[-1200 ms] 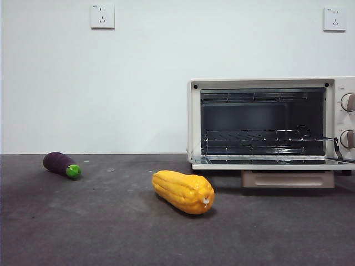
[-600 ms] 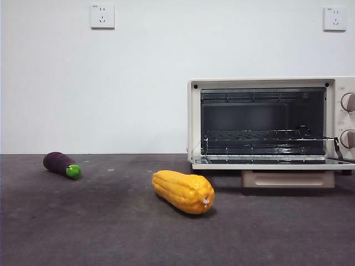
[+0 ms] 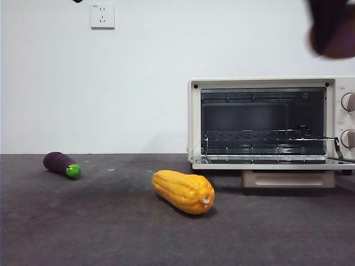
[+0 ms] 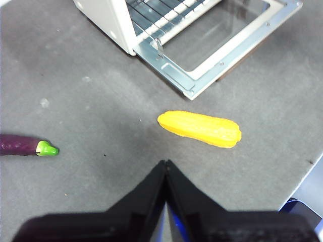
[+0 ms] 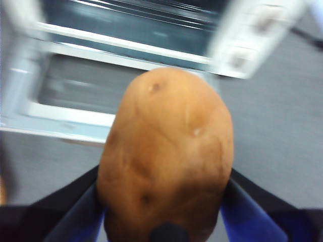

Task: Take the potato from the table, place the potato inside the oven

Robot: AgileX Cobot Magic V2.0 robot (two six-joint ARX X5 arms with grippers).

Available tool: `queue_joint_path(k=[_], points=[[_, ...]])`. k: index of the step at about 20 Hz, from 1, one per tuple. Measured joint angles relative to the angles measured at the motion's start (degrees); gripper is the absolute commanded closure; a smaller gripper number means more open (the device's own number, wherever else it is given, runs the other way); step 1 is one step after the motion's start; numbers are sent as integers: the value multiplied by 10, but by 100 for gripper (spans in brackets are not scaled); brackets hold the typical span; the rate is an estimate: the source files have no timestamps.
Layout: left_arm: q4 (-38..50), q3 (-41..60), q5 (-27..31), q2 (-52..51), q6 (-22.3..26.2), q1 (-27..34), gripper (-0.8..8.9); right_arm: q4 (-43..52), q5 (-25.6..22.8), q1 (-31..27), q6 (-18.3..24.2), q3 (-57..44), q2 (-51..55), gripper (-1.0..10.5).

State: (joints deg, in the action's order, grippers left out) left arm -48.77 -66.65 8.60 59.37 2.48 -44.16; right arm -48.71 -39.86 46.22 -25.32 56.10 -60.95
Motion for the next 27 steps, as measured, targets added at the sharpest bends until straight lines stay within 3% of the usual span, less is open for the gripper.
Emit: queue_joint_path(k=[3,8,13,21,27], points=[[0,0,0,0,1,0,819,107,62,-53,45,-35,-7,825],[7,0,0,0,1,2,819,290,270,-233,136,-76,-62,824],[16,0,0,0,1,2,819,434,349,-292,206,-76,-180,824],[16,0,0,2,1,2,819,581,354,-295,220,-68,-293,823],[16,0,0,2,0,3,819,567,352,-295,221,39,-388,820]])
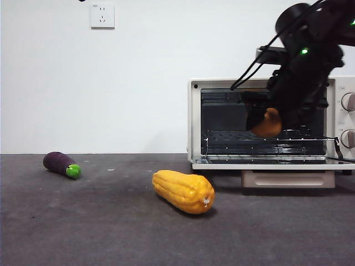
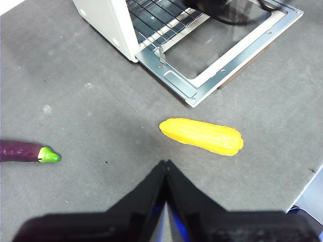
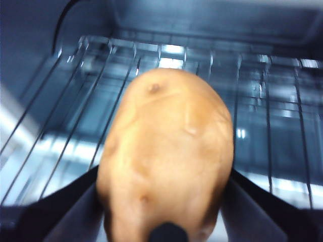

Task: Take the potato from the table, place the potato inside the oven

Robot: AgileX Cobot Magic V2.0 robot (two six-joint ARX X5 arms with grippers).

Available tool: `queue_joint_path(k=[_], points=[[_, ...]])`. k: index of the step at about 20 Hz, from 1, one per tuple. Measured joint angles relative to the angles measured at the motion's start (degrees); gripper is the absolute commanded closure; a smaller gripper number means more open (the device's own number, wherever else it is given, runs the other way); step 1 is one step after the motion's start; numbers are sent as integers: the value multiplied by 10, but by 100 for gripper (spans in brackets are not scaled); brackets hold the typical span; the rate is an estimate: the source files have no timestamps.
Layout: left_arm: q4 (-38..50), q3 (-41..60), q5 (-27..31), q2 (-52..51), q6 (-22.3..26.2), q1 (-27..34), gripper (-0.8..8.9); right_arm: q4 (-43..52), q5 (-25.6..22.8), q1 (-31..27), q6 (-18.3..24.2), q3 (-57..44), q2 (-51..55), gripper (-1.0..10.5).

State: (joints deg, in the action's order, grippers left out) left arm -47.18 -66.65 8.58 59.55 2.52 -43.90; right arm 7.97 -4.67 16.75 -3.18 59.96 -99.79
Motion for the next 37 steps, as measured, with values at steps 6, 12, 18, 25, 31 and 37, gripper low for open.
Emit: queue_joint_path(k=[6,12,18,25,31,37], points=[[0,0,0,0,-6,0,819,-2,-26,0,-5,35,-30,738],[0,0,0,0,-17,0,819,-7,-29,0,-7,37,-30,485],[0,0,0,1,-62,0,819,-56,-32,0,-7,37,-28,434],[43,0,0,20,-71,0,819,-321,-23,10,-21,37,176,442],[205,0,-146,107,-58,33,822,-515,-22,31,-22,37,406,443],[243,0,-331,248,-86,148,822,-638,-14,31,-22,37,609,663]])
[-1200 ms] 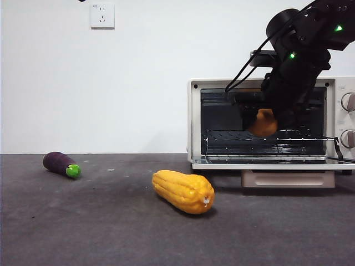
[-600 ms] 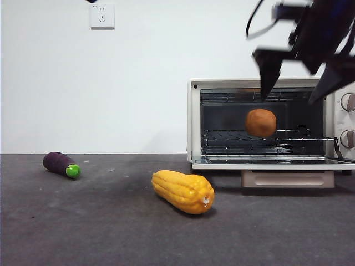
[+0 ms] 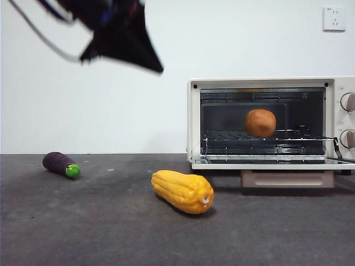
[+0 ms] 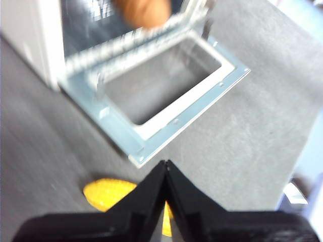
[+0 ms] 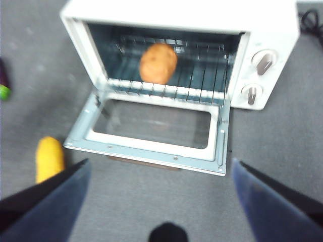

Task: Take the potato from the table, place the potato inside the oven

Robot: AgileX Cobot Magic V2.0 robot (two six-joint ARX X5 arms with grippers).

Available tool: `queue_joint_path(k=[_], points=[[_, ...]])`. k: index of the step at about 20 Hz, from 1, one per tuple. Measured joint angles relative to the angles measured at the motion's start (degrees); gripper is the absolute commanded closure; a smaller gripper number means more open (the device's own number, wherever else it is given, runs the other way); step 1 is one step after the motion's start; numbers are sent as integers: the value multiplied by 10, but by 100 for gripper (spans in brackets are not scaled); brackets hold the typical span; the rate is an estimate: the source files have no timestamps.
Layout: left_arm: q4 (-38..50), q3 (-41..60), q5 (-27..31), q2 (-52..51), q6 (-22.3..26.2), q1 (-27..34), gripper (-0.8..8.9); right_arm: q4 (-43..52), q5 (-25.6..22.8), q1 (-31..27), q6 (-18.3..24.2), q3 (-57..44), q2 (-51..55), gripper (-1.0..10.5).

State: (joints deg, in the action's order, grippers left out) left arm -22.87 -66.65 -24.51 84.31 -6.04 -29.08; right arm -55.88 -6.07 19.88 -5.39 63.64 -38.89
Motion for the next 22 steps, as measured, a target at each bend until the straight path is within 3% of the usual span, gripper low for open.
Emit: queue_joint_path(k=[2,4,10,18,22], points=[[24,0,-42,35,-26,28,821,-13,11,0,-2,2,36,856],[45,-2,-78,70,-53,50,821,-22,21,0,-4,2,61,936],[17,-75,-157,193,-97,78,821,-67,47,0,-19,8,92,946],[-55,-219,-155,325,-101,78,821,-116,50,0,-24,10,91,946],[-80,-263,-126,377,-101,77,821,-118,50,0,-26,10,91,946]])
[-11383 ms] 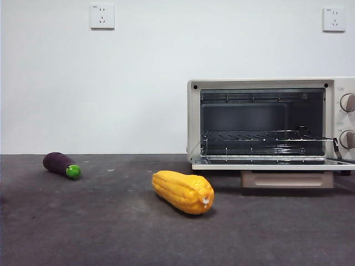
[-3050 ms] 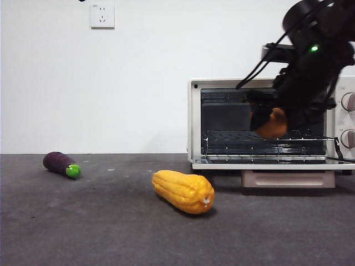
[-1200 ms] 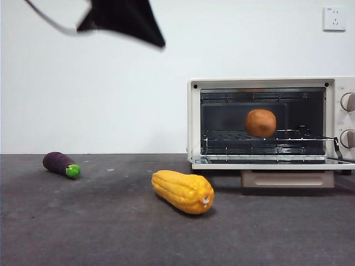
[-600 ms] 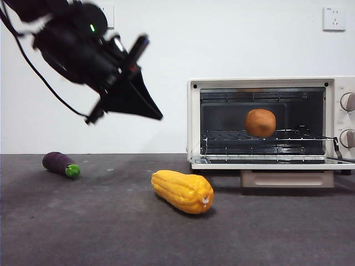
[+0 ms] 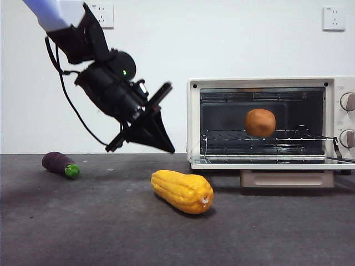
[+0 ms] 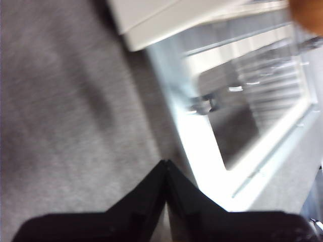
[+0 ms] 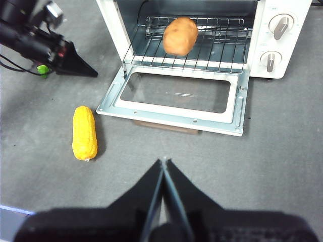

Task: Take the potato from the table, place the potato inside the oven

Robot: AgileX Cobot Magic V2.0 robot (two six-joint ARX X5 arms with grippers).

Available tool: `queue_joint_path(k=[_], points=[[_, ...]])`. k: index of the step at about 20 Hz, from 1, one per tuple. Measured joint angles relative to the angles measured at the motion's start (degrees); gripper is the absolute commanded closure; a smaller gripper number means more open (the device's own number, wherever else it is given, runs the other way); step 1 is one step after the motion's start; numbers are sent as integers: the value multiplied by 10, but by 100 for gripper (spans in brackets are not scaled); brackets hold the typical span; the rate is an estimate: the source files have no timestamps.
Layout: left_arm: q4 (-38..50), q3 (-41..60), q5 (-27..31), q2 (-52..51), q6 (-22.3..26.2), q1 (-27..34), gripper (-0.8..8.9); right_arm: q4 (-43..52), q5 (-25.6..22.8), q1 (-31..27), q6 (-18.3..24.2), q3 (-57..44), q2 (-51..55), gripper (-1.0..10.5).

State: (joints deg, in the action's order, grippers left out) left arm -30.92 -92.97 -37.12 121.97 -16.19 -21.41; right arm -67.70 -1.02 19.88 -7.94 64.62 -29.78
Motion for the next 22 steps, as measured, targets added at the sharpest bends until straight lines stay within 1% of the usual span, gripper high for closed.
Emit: queue_joint_path(k=[5,9,22], points=[[-1,0,-4,37,1,-21,821,12,0,0,0,0,0,946],[18,0,-30,56,1,-37,821,15,0,0,0,0,0,946],[44,0,-88,59,2,-35,822,11,0,0,0,0,0,946]])
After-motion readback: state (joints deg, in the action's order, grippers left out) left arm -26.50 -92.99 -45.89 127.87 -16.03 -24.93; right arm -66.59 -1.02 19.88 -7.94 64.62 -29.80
